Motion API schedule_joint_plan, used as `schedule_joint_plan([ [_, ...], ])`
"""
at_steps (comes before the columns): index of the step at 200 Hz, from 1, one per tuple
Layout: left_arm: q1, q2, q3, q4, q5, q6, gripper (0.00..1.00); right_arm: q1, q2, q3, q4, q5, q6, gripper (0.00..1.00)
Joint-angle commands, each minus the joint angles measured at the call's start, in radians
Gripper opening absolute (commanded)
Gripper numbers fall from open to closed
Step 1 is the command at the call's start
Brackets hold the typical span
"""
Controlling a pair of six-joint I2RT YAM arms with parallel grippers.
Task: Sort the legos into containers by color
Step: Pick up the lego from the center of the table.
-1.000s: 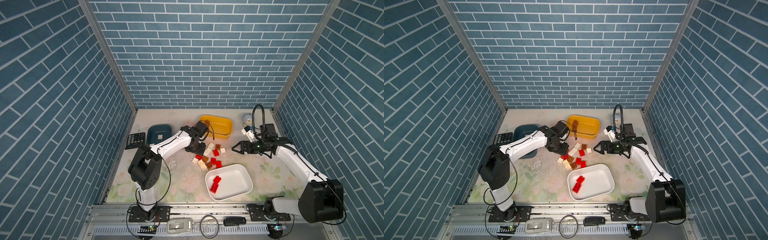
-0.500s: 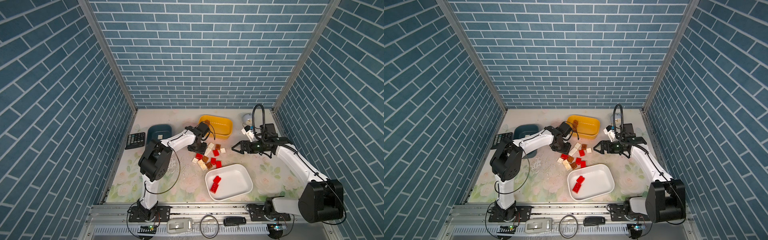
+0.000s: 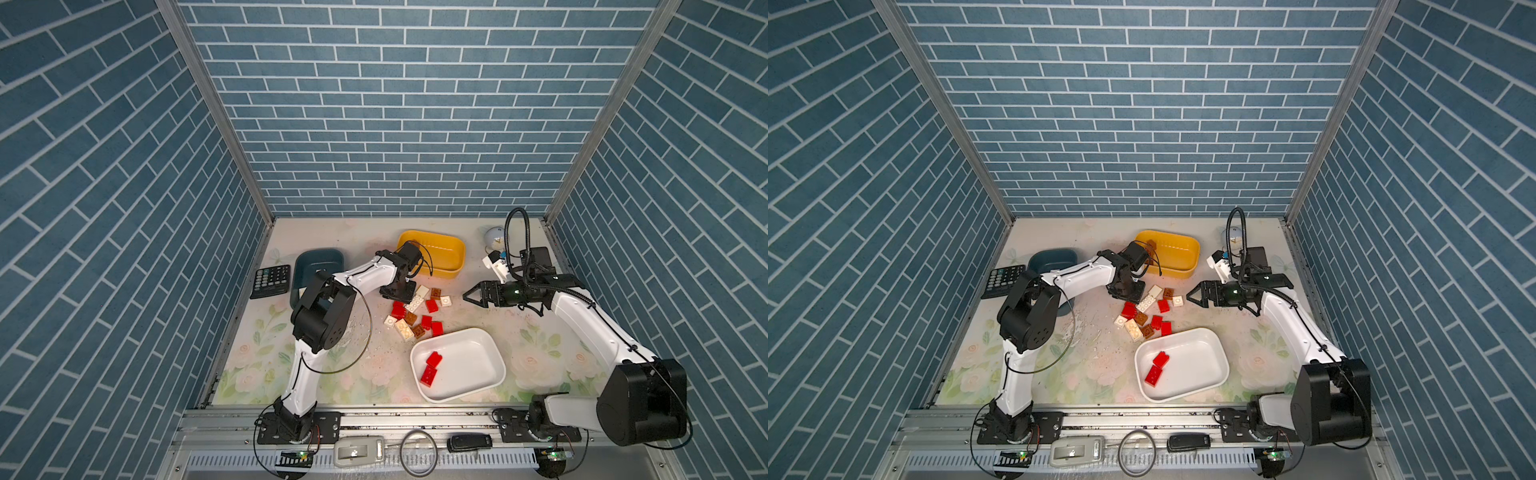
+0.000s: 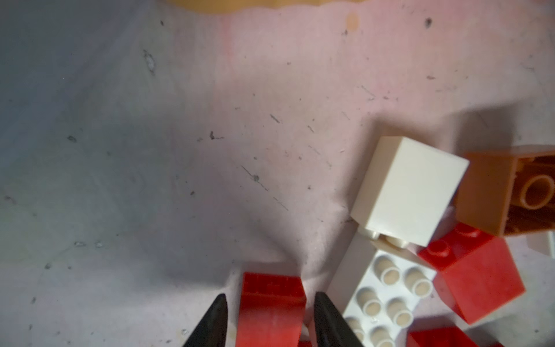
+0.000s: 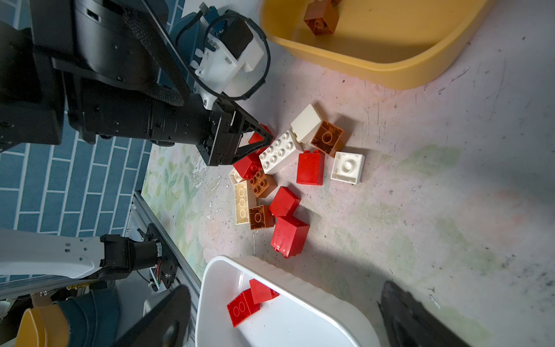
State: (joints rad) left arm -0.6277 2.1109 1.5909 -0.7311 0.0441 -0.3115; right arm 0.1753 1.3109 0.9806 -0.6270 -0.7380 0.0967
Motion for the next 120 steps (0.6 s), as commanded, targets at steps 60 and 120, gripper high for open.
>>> schedule_joint_plan([
  [60, 0.011, 0.009, -0.025, -0.033, 0.000, 0.026, 0.47, -0.003, 0.005, -0.013, 0.002, -0.021, -0.014, 0.99],
  [120, 0.002, 0.007, -0.050, -0.045, -0.007, 0.030, 0.46, -0.003, 0.006, -0.013, 0.000, -0.021, -0.014, 0.99],
])
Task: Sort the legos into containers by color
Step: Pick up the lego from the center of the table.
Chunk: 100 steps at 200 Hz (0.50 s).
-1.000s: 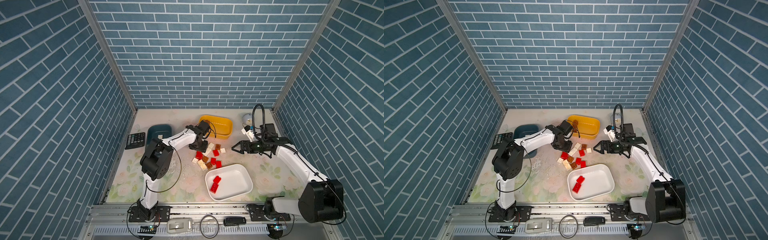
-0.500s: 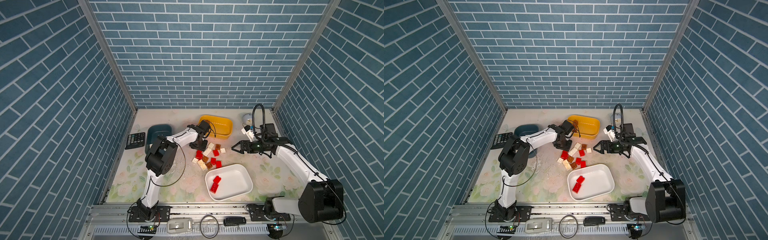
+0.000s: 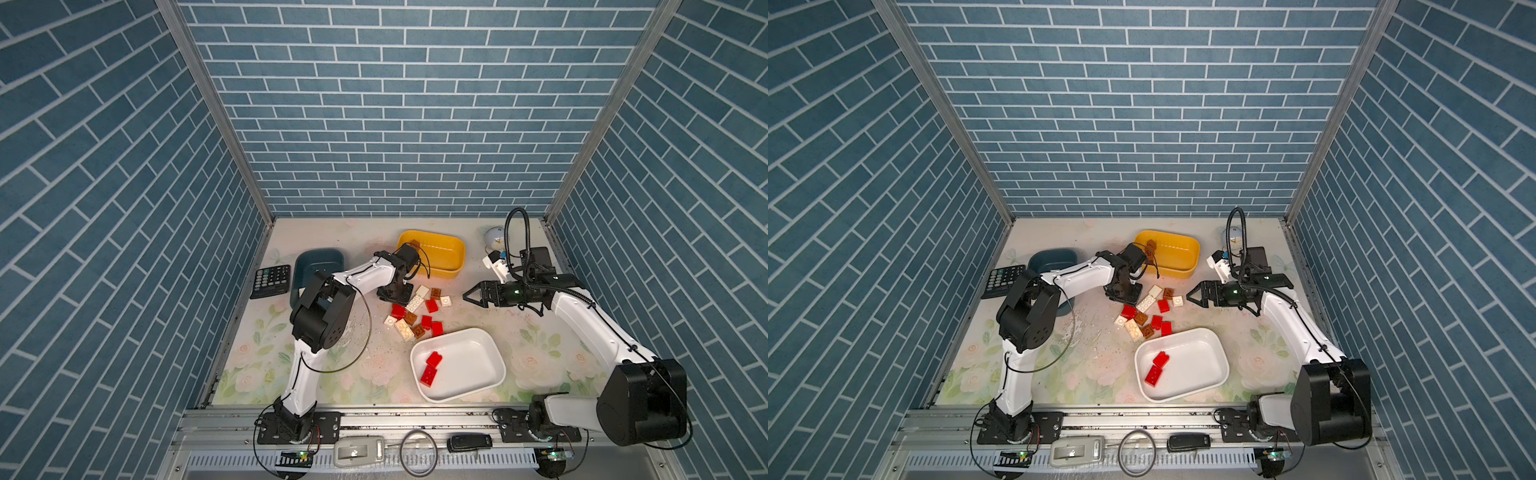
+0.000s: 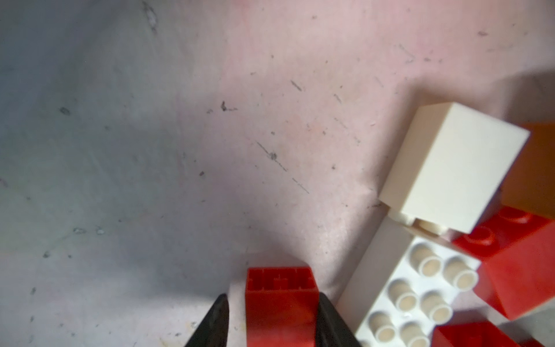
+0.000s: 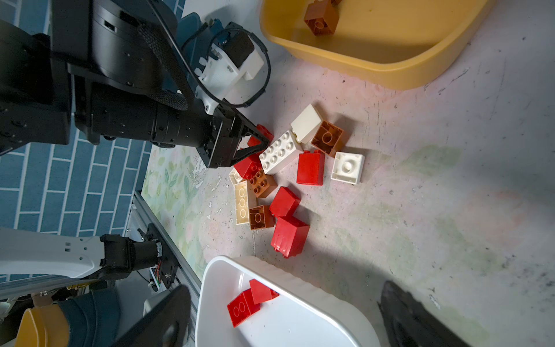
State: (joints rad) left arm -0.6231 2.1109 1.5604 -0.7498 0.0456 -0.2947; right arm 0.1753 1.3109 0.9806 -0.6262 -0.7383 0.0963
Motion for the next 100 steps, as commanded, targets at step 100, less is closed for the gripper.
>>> schedule_joint_plan([
  [100, -0.003, -0.091, 0.064, -0.142, -0.022, 0.028, 0.28, -0.003, -0.010, 0.000, -0.009, -0.038, -0.007, 0.99],
])
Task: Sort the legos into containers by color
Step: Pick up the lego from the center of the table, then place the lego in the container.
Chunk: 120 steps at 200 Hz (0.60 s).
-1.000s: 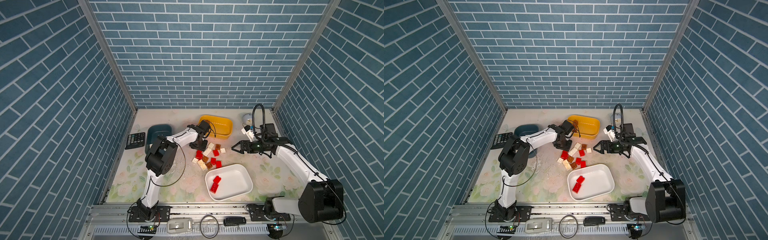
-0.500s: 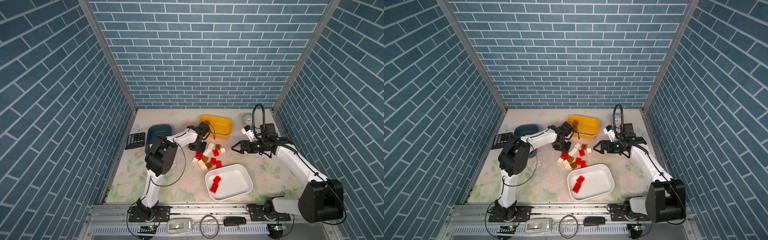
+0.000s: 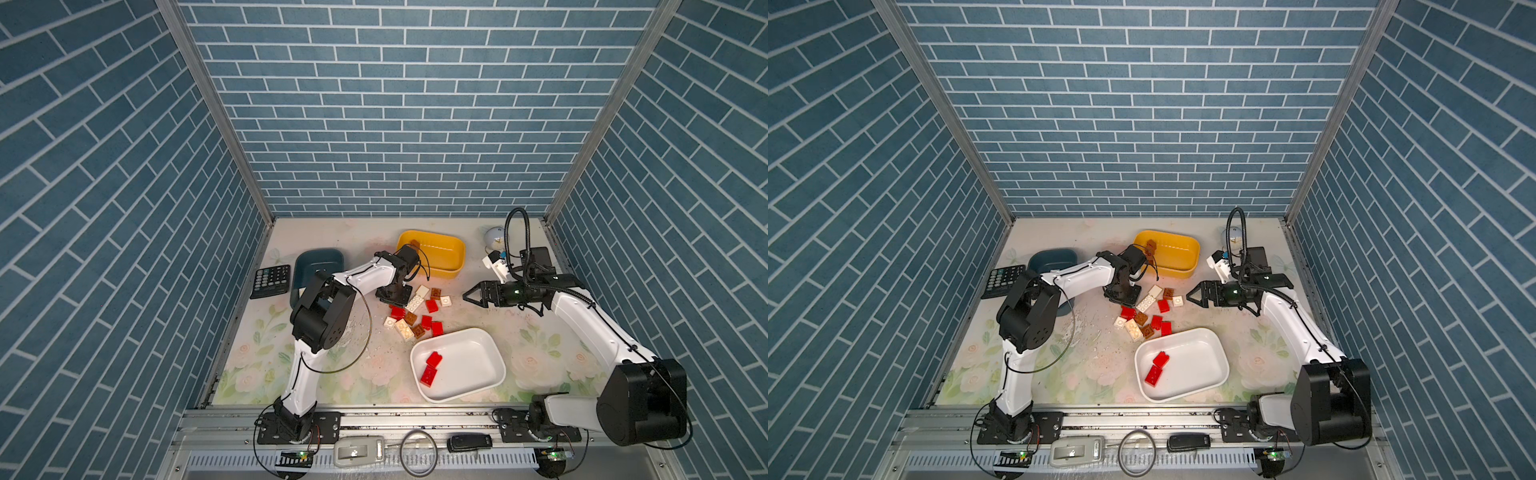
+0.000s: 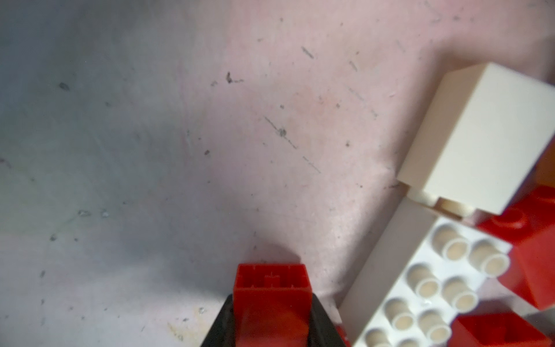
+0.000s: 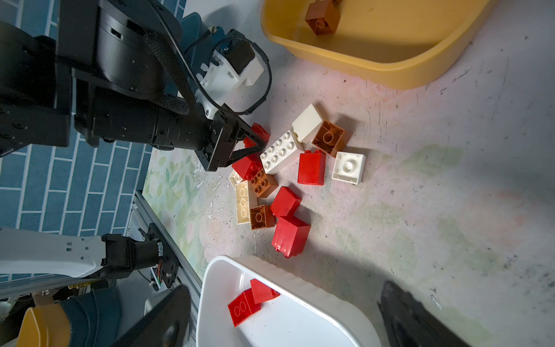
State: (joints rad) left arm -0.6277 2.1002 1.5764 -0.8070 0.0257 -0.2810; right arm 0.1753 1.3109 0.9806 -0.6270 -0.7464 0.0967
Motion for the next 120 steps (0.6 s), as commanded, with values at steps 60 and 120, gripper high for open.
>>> schedule_joint_plan([
  [60, -0.071, -0.307, -0.033, -0.135, 0.107, -0.084, 0.29, -0.003, -0.031, -0.012, 0.062, -0.059, 0.053, 0.99],
  [120, -0.250, -0.467, -0.173, -0.055, 0.183, -0.292, 0.30, -0.005, -0.047, -0.005, 0.024, -0.044, 0.035, 0.99],
])
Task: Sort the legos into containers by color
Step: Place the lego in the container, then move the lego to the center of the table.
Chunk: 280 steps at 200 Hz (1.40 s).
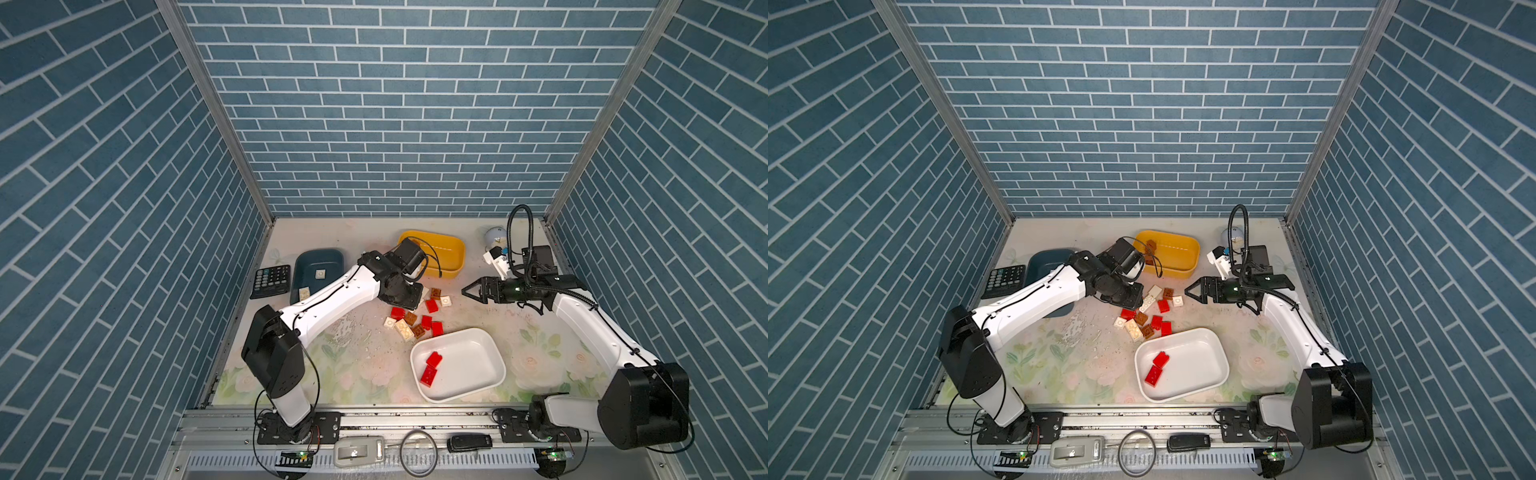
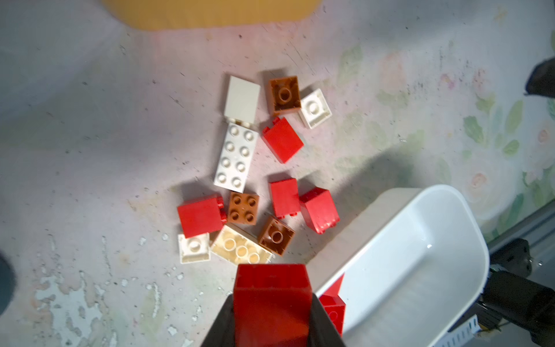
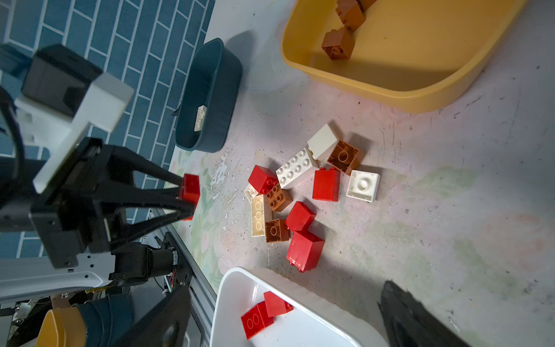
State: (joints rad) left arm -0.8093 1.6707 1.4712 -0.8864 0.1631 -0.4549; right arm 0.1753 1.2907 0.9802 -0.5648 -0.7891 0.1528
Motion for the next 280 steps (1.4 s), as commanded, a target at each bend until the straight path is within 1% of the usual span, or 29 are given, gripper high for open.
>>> schedule_joint_plan([
  [1, -0.073, -0.039, -0.070, 0.026, 0.046, -0.121, 0.30, -0.005, -0.027, -0.004, -0.040, 0.001, -0.023, 0.99],
  [15, -0.128, -0.056, -0.102, 0.048, 0.031, -0.153, 0.31, -0.004, -0.033, -0.003, -0.060, 0.016, -0.039, 0.99],
  [47, -0.216, -0.069, -0.183, 0.153, 0.035, -0.236, 0.31, -0.004, -0.049, -0.011, -0.072, 0.024, -0.045, 0.99],
  [65, -0.261, -0.050, -0.205, 0.198, 0.032, -0.260, 0.32, -0.006, -0.057, -0.017, -0.079, 0.030, -0.046, 0.99],
  [85, -0.289, -0.015, -0.219, 0.237, 0.038, -0.269, 0.36, -0.005, -0.061, -0.024, -0.085, 0.034, -0.052, 0.99],
  [97, -0.296, -0.001, -0.227, 0.248, 0.046, -0.267, 0.40, -0.006, -0.064, -0.023, -0.093, 0.039, -0.057, 0.99],
  [103, -0.297, -0.001, -0.230, 0.249, 0.044, -0.268, 0.44, -0.006, -0.065, -0.023, -0.098, 0.042, -0.060, 0.99],
  [116, -0.295, -0.008, -0.228, 0.233, 0.034, -0.255, 0.58, -0.006, -0.067, -0.022, -0.108, 0.048, -0.067, 0.99],
  [126, -0.294, -0.019, -0.215, 0.210, 0.019, -0.236, 0.65, -0.007, -0.068, -0.019, -0.112, 0.051, -0.070, 0.99],
  [135, -0.283, -0.028, -0.201, 0.182, 0.012, -0.218, 0.67, -0.008, -0.068, -0.017, -0.112, 0.051, -0.070, 0.99],
  [153, -0.244, -0.043, -0.180, 0.120, -0.009, -0.172, 0.67, -0.008, -0.064, -0.015, -0.110, 0.047, -0.068, 0.99],
  [176, -0.148, -0.069, -0.166, 0.043, -0.047, -0.101, 0.67, -0.008, -0.056, -0.011, -0.103, 0.037, -0.064, 0.99],
  [196, -0.059, -0.062, -0.129, -0.026, -0.099, -0.033, 0.68, -0.008, -0.050, -0.007, -0.094, 0.034, -0.058, 0.99],
  [223, 0.053, -0.017, -0.107, -0.029, -0.138, 0.009, 0.68, -0.007, -0.039, -0.006, -0.080, 0.028, -0.046, 0.99],
  [255, 0.098, 0.091, -0.048, -0.010, -0.154, 0.061, 0.68, -0.008, -0.034, -0.007, -0.076, 0.027, -0.045, 0.99],
  [280, 0.118, 0.153, -0.026, 0.024, -0.156, 0.069, 0.67, -0.008, -0.030, -0.010, -0.075, 0.025, -0.046, 0.99],
])
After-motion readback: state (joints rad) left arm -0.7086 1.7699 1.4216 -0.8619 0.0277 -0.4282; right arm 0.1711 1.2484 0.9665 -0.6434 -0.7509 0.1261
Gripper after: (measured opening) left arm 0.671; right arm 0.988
